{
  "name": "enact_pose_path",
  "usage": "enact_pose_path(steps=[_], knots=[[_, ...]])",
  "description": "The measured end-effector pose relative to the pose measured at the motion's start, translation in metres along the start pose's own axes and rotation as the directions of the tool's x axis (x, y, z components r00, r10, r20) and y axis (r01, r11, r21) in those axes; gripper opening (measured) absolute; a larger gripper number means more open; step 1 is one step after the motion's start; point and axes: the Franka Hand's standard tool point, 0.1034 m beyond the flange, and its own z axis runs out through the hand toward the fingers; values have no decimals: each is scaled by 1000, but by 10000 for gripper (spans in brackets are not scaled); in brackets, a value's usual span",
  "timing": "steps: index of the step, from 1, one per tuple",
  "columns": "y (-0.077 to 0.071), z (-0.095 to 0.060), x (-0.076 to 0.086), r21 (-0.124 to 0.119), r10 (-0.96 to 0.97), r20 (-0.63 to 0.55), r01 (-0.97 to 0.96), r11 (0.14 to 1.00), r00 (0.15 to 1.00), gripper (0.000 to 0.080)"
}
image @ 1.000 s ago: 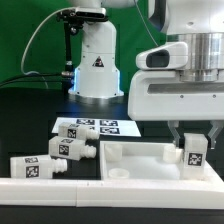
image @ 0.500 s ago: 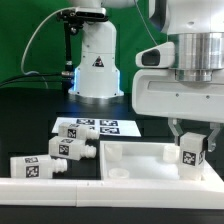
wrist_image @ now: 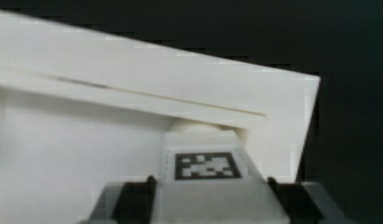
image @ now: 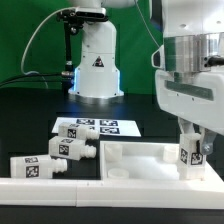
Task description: Assemble one leg
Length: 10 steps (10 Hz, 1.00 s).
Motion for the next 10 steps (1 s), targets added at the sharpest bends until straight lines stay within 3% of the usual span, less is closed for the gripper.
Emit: enact_pose_path(steps=[3,6,7,8,9,10], knots=[[0,0,-1,-1,171,7,-171,985,985,287],[1,2,-4,-4,166,4,-166,986,986,287],[1,2,-4,-4,165,4,-165,986,986,386],[1,2,-4,-4,165,4,-165,986,986,386],[1,2,-4,-4,163,4,-163,987,987,558],[1,2,-4,-4,145,4,-145,989,989,633]])
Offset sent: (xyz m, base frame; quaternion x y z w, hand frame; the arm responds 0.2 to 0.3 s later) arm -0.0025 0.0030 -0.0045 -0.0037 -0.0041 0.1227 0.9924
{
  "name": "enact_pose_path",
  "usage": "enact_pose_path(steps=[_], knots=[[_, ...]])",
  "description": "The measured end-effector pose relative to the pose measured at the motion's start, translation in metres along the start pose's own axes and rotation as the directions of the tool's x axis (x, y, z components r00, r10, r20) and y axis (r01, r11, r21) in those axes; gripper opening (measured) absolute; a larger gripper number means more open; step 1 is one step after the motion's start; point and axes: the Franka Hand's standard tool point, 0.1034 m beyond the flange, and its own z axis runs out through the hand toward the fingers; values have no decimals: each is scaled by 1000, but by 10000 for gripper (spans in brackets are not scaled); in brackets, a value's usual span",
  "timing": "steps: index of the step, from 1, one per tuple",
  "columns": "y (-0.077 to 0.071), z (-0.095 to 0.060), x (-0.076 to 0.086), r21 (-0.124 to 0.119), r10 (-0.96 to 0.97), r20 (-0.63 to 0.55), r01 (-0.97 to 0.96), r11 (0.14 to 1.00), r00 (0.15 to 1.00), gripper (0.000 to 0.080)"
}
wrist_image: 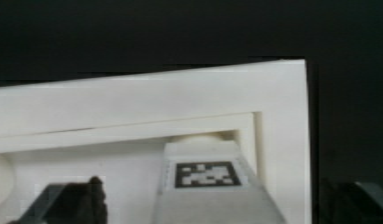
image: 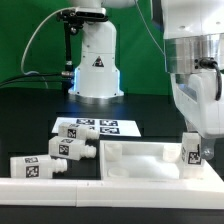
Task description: Assemble one leg
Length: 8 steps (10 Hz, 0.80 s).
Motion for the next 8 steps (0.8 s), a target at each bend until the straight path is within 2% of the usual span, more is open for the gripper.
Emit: enact_pose_path(steps=[2,3,4,6,7,8], knots=[[-4,-9,1,7,-285,3,285,959,959,645],[-1,-13,-2,-5,-453,14,453,891,891,649],[-1,-13,0,-1,-563,12,563,826,826,649],[-1,-12,1,-2,-651,11,651,759,759,649],[-1,-11,2,-24,-759,-3,759,651,651,649],[-3,-10,1,-68,-871,-26,869,490,490,649]])
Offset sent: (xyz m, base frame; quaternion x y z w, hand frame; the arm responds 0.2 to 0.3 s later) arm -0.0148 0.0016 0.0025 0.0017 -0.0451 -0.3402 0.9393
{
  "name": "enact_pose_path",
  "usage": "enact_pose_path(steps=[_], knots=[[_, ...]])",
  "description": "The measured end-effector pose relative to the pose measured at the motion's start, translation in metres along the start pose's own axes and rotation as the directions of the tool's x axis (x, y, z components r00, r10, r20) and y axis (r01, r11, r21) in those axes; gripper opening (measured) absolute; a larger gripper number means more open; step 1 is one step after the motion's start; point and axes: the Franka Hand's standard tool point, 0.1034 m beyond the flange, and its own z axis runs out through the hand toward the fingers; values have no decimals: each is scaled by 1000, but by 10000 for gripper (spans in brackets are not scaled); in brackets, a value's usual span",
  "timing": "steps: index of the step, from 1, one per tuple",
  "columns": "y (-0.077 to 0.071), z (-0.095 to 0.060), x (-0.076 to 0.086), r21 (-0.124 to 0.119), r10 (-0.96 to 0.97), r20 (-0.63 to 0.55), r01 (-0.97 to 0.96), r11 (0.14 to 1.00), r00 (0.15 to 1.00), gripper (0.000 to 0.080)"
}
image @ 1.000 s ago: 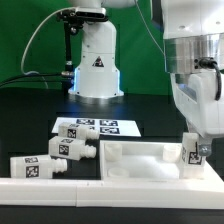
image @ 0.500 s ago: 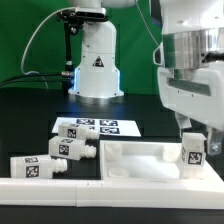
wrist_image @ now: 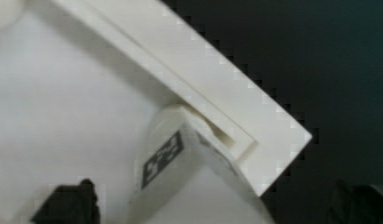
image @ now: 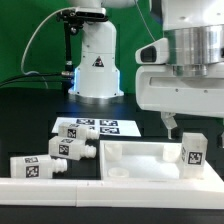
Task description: Assemble one leg
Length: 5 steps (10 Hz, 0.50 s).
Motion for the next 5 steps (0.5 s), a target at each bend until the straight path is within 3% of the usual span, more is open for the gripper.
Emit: enact_pose_path(steps=[1,2,4,5], knots=[[0,2,5,-25,-234,-14,234,972,972,649],[0,5,9,-30,-346,-13,345,938,938,649],[0,5,8,-30,-309,-14,308,951,951,649],[0,6,8,-31,-303,-14,302,953,953,555]])
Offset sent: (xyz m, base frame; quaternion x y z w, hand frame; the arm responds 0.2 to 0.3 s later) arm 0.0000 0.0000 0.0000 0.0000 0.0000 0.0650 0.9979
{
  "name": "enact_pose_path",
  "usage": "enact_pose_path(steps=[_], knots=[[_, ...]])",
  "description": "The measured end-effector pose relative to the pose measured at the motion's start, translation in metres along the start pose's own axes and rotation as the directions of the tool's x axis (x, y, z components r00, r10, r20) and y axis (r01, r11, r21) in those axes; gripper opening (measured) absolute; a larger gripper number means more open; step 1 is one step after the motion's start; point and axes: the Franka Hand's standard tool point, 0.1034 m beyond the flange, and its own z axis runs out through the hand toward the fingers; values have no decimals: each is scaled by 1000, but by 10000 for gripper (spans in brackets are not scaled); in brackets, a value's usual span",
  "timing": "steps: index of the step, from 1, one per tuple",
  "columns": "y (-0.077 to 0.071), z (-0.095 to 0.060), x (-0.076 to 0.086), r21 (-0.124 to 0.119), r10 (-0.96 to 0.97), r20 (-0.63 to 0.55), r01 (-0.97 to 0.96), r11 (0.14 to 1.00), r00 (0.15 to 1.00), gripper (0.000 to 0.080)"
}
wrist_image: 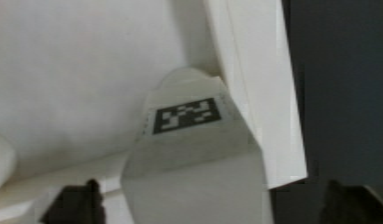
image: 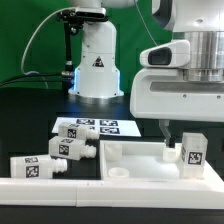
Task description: Assemble one leg
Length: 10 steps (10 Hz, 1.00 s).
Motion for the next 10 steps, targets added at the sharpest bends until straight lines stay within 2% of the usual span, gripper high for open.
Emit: enact_pose_path(steps=[1,2,3,6,10], knots=[[-1,0,0,1,74,1,-74,997,997,371],[2,0,1,-2,151,-2,-151,989,989,371],[4,0,2,-4,204,-4,-204,979,979,304],[11,0,5,-11,357,-13,-358,934,934,304],[15,-1,7,-16,367,-17,-367,930,930,304]])
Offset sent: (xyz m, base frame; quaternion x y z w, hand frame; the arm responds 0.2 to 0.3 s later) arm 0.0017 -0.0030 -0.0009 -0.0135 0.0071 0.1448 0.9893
